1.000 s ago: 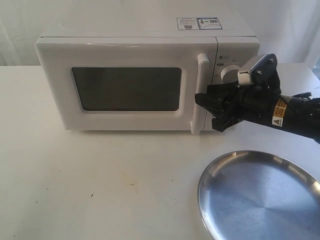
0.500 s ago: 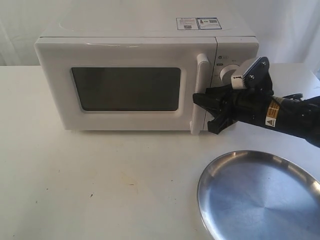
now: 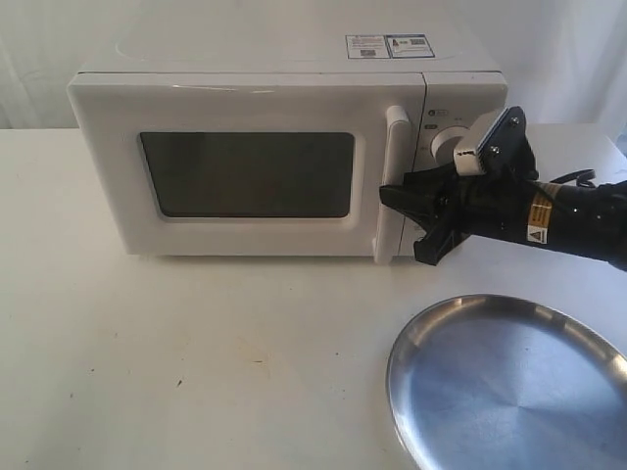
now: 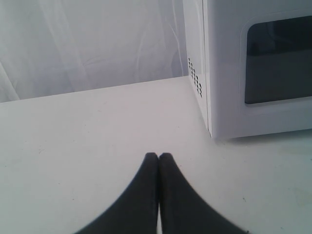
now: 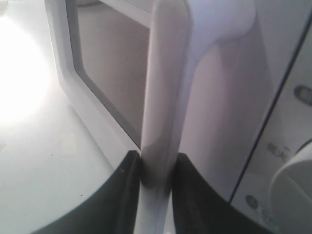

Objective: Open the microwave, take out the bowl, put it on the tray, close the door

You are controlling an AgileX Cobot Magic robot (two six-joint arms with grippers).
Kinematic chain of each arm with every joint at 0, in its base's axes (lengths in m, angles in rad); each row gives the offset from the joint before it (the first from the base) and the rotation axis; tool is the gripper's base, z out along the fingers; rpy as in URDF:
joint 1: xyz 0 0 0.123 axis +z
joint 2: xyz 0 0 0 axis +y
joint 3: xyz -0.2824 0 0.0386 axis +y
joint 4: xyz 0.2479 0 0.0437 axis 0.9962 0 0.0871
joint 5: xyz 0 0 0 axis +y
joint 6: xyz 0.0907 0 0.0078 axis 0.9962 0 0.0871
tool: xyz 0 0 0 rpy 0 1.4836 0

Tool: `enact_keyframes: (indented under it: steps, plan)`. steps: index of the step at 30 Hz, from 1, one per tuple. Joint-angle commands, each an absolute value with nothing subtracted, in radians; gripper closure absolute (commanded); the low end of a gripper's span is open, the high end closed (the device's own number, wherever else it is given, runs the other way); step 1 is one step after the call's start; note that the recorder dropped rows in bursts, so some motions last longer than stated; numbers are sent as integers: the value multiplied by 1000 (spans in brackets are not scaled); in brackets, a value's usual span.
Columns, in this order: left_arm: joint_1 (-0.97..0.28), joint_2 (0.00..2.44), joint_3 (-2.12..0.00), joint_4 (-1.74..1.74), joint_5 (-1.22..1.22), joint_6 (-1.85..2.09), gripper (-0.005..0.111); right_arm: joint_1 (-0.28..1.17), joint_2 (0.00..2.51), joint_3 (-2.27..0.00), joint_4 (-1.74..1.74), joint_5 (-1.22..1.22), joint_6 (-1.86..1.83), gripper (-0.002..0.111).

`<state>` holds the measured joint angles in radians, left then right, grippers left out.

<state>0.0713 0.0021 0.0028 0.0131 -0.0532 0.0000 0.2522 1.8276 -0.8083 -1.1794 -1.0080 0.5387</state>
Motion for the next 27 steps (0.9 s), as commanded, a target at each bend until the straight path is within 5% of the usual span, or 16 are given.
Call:
enact_keyframes:
  steps: [1,27]
  plan:
    - [69,0,0,7,-52,0,107,298,1794,-790,-1574,-1221,525,108]
    - [69,0,0,7,-52,0,107,302,1704,-790,-1581,-1221,499,108]
